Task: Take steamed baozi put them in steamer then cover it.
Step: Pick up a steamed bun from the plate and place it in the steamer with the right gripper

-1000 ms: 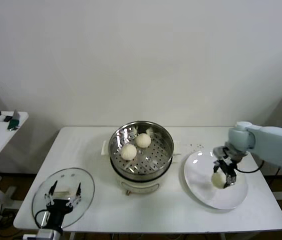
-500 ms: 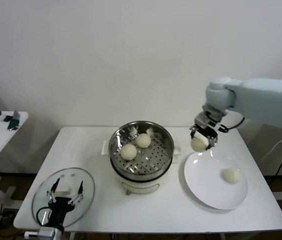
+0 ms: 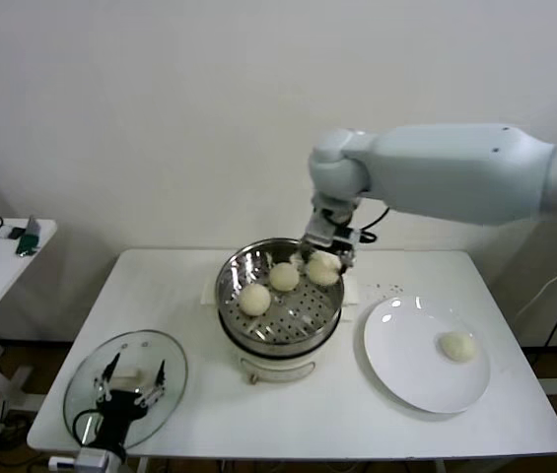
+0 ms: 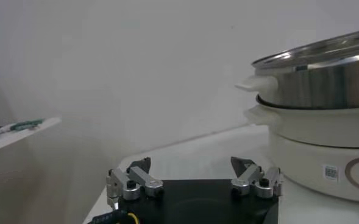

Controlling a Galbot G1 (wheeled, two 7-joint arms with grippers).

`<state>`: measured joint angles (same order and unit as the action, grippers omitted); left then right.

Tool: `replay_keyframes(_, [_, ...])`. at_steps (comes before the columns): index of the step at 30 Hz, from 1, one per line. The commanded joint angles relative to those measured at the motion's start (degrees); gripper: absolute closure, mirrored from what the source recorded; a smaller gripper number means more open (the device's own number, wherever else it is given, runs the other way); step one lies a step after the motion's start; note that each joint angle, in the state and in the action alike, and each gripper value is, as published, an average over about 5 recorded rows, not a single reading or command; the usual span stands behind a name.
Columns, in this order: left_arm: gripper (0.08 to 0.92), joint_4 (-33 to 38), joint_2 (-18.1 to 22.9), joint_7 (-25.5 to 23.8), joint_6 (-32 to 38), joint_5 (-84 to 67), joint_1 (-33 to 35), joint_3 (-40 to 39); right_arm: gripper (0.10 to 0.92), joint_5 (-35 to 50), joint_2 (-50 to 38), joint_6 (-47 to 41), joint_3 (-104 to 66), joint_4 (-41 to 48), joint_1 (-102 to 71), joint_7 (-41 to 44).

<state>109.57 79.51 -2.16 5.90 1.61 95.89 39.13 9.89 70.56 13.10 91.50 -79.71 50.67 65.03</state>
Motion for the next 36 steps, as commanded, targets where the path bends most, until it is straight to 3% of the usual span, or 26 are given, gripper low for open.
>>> replay_keyframes(1, [0.177,-0.6,-1.5,0.0,-0.3,-0.4,-0.8,-0.1,0.296,-1.8,10.3,3.3,-2.8,2.7,-6.3,0.2])
replay_keyframes(27, [0.177,-1.9,-1.8,-0.1,-0.1,-2.2,-0.5,0.7,0.288,-2.2,11.0,4.7,1.1,3.0,-11.2,0.2])
replay_keyframes(36, [0.177,-2.1,-1.7,-0.1,0.0,-2.4,-0.6,0.7,0.206,-3.5,10.3,5.9,-0.8,4.5,-10.1,-0.1])
